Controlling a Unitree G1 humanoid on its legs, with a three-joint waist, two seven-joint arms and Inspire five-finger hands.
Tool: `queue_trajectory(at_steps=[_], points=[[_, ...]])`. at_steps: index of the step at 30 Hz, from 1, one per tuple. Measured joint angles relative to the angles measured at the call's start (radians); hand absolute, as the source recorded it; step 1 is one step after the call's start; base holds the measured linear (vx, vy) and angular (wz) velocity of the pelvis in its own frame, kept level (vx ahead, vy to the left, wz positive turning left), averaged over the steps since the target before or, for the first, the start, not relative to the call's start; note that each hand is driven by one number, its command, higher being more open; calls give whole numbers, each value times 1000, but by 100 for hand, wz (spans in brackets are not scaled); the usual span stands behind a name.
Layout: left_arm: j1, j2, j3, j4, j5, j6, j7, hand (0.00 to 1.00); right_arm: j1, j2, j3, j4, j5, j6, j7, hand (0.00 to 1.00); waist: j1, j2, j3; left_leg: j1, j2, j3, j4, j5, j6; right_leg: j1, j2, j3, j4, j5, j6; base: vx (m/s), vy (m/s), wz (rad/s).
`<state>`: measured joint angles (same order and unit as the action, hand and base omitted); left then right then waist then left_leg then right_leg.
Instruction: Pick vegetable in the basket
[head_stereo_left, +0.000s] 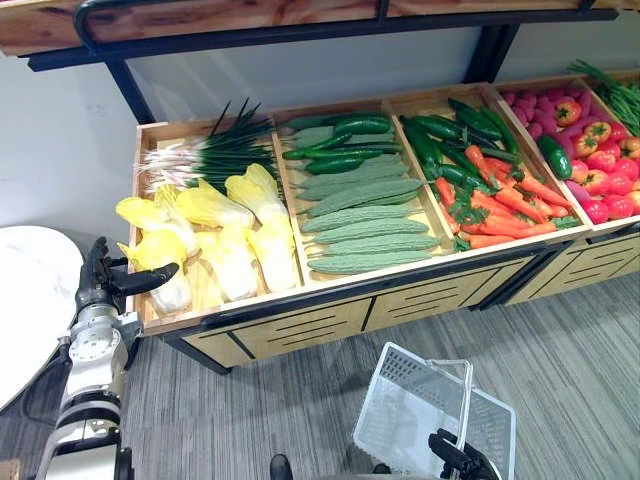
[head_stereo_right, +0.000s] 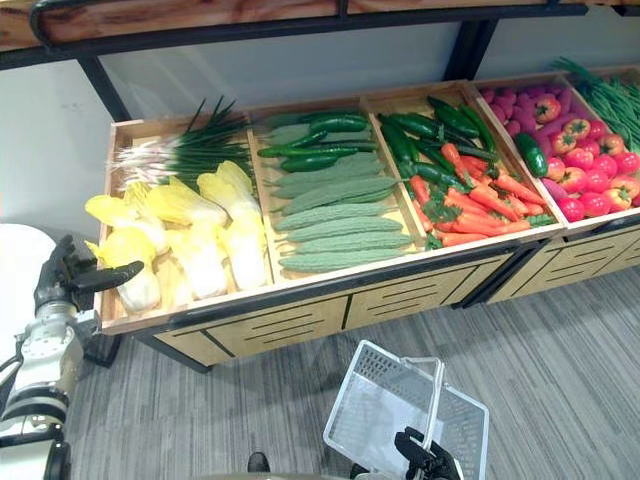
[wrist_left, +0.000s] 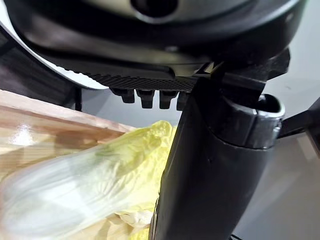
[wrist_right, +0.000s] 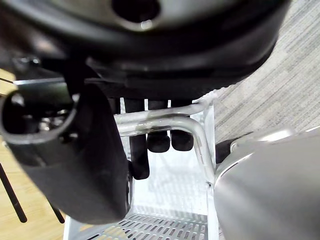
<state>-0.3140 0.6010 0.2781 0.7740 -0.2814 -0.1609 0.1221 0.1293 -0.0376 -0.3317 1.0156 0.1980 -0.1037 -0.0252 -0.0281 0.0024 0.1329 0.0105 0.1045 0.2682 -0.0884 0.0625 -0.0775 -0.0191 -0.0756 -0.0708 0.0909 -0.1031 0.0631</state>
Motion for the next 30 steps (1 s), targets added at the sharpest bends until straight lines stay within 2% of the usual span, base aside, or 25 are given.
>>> queue_trajectory(at_steps=[8, 18, 21, 26, 30], points=[[-27, 0, -66, 3, 8, 0, -2, 100, -1, -1, 2, -15, 0, -8, -1, 0, -5, 9, 14, -20, 3, 23, 0, 1, -2, -30, 3, 22, 2, 3, -1, 4, 4, -7], [-84, -8, -62, 88, 21, 0, 6, 100, -11, -4, 30, -33, 1, -12, -4, 0, -13, 13, 39, -44, 15, 59, 0, 3, -8, -74, 10, 52, 9, 12, -7, 1, -6, -10], [-104, -14, -50, 122, 40, -7, 10, 100, -13, -3, 31, -34, 0, -12, -7, 0, -15, 11, 42, -47, 20, 66, 0, 3, -9, -78, 10, 53, 9, 17, -7, -3, -3, -2], [-101, -47, 35, 167, 58, -27, 10, 100, -23, -3, 39, -27, 1, -15, -9, 0, -18, 6, 48, -39, 19, 78, 0, -2, -16, -76, 7, 58, 7, 27, -1, -23, 2, -7], [-67, -72, 84, 232, 64, -8, -9, 100, -32, 0, 38, -18, 0, -15, -9, 0, -21, -1, 55, -26, 14, 81, 0, -4, -19, -66, 2, 68, -3, 33, 6, -39, 6, -8]])
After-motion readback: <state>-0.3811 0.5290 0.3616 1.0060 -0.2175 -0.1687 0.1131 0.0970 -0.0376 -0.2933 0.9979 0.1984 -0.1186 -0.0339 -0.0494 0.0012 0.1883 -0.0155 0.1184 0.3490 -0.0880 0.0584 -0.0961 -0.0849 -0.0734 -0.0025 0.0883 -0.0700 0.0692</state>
